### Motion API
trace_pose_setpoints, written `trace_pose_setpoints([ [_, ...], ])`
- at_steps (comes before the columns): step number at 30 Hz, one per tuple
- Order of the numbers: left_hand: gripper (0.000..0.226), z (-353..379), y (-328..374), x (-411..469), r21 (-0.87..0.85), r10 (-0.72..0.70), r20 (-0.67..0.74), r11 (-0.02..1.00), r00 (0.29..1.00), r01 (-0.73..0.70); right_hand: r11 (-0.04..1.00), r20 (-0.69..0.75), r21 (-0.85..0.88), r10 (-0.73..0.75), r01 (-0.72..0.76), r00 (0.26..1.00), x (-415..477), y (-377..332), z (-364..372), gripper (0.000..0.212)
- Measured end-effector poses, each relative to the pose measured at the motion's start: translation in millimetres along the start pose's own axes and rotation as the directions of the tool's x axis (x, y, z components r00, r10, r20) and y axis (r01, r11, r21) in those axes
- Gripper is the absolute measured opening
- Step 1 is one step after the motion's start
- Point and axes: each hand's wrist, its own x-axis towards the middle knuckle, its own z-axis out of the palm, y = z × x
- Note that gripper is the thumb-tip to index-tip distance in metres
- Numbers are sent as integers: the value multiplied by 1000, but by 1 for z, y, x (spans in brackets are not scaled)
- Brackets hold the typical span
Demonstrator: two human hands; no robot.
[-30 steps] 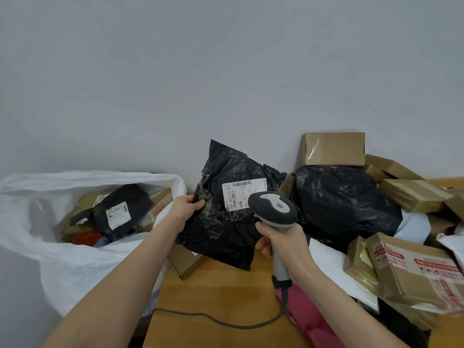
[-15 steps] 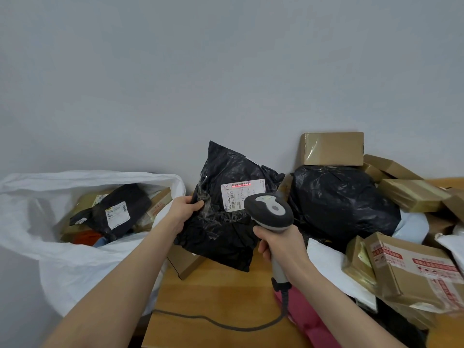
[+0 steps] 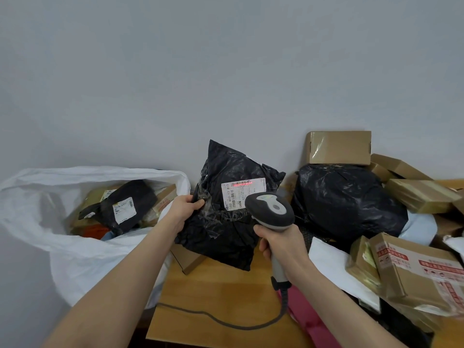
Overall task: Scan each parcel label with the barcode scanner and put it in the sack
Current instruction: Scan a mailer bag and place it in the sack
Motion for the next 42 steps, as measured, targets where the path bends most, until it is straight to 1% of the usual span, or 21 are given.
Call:
trace_pose_setpoints([
  [5, 9, -3, -4, -4, 5, 1, -17, 1000, 1000, -1, 999, 20, 40, 9, -10, 1000, 2, 2, 3, 37],
  [10, 6, -29, -9, -15, 7, -53, -34, 999, 998, 54, 991, 137, 134, -8, -11, 991, 13, -9, 25, 13],
  [12, 7, -57, -13, -16, 27, -113, -32, 993, 993, 114, 987, 189, 162, -8, -23, 982, 20, -17, 44, 8],
  [14, 10, -94, -19, -15, 64, -198, -43, 978, 979, 201, 987, 244, 159, 0, -40, 970, 25, -26, 68, 7],
  [17, 22, -153, -30, -7, 95, -343, -91, 932, 935, 351, 989, 324, 137, 16, -64, 946, 34, -39, 110, 7],
  [20, 28, -213, -44, 9, 39, -458, -150, 883, 876, 468, 991, 369, 122, 14, -63, 929, 48, -47, 160, 10],
  [22, 23, -250, -51, 25, -45, -492, -191, 869, 849, 494, 991, 376, 116, 19, -67, 926, 62, -50, 197, 10],
  [25, 17, -294, -64, 64, -236, -502, -254, 861, 827, 450, 991, 355, 104, 42, -84, 934, 86, -55, 256, 12],
  [27, 20, -318, -73, 100, -374, -469, -324, 861, 821, 344, 989, 320, 111, 62, -103, 945, 104, -58, 296, 12],
  [29, 25, -333, -80, 133, -491, -450, -400, 841, 799, 227, 984, 297, 117, 93, -133, 950, 120, -60, 333, 10],
  [31, 24, -336, -81, 162, -562, -436, -450, 817, 779, 132, 981, 263, 112, 123, -157, 957, 134, -59, 359, 8],
  [32, 29, -335, -82, 175, -565, -400, -474, 822, 785, 78, 980, 242, 110, 135, -166, 961, 140, -58, 369, 9],
  [33, 37, -331, -83, 186, -528, -340, -512, 849, 789, 23, 979, 222, 109, 146, -173, 964, 144, -56, 376, 9],
  [34, 49, -327, -85, 194, -444, -268, -552, 896, 790, -7, 977, 201, 108, 159, -183, 967, 148, -53, 382, 10],
  [36, 76, -317, -90, 200, -140, -97, -583, 990, 806, 18, 973, 161, 114, 179, -199, 971, 153, -49, 388, 9],
  [37, 88, -313, -95, 201, 56, -10, -565, 997, 825, 50, 972, 145, 119, 185, -203, 972, 155, -48, 389, 9],
  [38, 94, -311, -100, 203, 270, 64, -530, 958, 846, 96, 971, 130, 122, 189, -205, 973, 157, -47, 390, 10],
  [39, 94, -309, -104, 203, 474, 127, -486, 870, 865, 139, 971, 116, 121, 190, -204, 975, 158, -45, 390, 10],
  [40, 87, -309, -108, 204, 627, 182, -438, 764, 880, 154, 972, 108, 120, 192, -204, 976, 158, -45, 390, 10],
  [41, 74, -308, -109, 204, 723, 249, -390, 679, 887, 128, 971, 104, 124, 193, -205, 976, 157, -44, 389, 11],
  [42, 58, -307, -108, 204, 778, 329, -339, 624, 881, 66, 970, 102, 134, 192, -204, 976, 155, -42, 387, 11],
])
